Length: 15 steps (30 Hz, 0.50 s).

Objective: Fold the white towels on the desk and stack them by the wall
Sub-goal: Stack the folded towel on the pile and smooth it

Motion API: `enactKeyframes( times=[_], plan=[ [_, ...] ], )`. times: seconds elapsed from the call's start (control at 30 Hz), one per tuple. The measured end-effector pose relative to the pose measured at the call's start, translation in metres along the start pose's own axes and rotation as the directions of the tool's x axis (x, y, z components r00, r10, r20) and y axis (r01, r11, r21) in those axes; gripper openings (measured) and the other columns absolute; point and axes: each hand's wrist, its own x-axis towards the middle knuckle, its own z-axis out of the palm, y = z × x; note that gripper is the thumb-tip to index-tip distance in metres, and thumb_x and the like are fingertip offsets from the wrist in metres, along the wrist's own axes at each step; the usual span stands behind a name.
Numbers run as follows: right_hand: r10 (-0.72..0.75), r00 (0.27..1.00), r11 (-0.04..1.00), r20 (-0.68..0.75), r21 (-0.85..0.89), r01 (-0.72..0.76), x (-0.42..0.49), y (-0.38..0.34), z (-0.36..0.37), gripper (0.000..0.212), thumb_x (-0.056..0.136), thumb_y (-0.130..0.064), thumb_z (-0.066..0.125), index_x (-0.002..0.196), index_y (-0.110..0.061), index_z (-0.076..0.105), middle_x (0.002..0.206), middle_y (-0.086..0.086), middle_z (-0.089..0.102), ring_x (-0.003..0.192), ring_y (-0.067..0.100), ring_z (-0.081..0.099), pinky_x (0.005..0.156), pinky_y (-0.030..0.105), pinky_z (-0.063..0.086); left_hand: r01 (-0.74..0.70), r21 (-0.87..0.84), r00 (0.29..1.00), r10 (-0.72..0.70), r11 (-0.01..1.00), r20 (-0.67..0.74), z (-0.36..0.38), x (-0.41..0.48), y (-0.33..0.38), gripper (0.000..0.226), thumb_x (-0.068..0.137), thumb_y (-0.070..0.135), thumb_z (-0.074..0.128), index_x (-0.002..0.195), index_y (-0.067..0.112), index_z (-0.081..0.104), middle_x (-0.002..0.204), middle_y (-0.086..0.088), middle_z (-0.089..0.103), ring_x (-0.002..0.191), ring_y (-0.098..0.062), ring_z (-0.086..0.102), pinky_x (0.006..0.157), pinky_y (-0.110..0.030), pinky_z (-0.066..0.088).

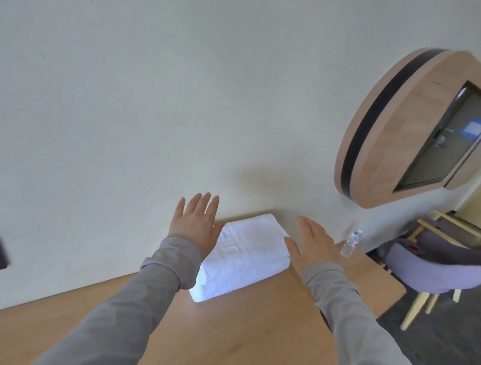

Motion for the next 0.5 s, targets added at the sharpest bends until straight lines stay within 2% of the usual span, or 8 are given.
enactKeyframes(
  times=[0.3,0.5],
  plan=[
    [-0.201,0.977,0.975,0.072,0.113,0.192,0.075,0.017,0.066,0.059,0.096,-0.038,0.039,0.146,-0.012,0.022,0.151,0.005,0.029,0.138,0.021,0.026,0.111,0.033,0.020,0.156,0.056,0.987,-0.158,0.986,0.023,0.045,0.017,0.022,0.058,0.099,0.045,0.024,0.150,0.020,0.009,0.158,0.000,0.014,0.145,-0.018,0.009,0.118,-0.040,0.005],
    [-0.376,0.916,0.927,0.139,0.056,0.372,0.115,0.060,0.119,0.057,0.097,-0.039,0.037,0.145,-0.013,0.022,0.151,0.003,0.029,0.138,0.020,0.028,0.109,0.032,0.024,0.283,0.099,0.953,-0.292,0.954,0.082,0.090,0.034,0.063,0.058,0.100,0.044,0.025,0.149,0.019,0.010,0.157,0.001,0.014,0.145,-0.017,0.008,0.119,-0.038,0.006]
  ],
)
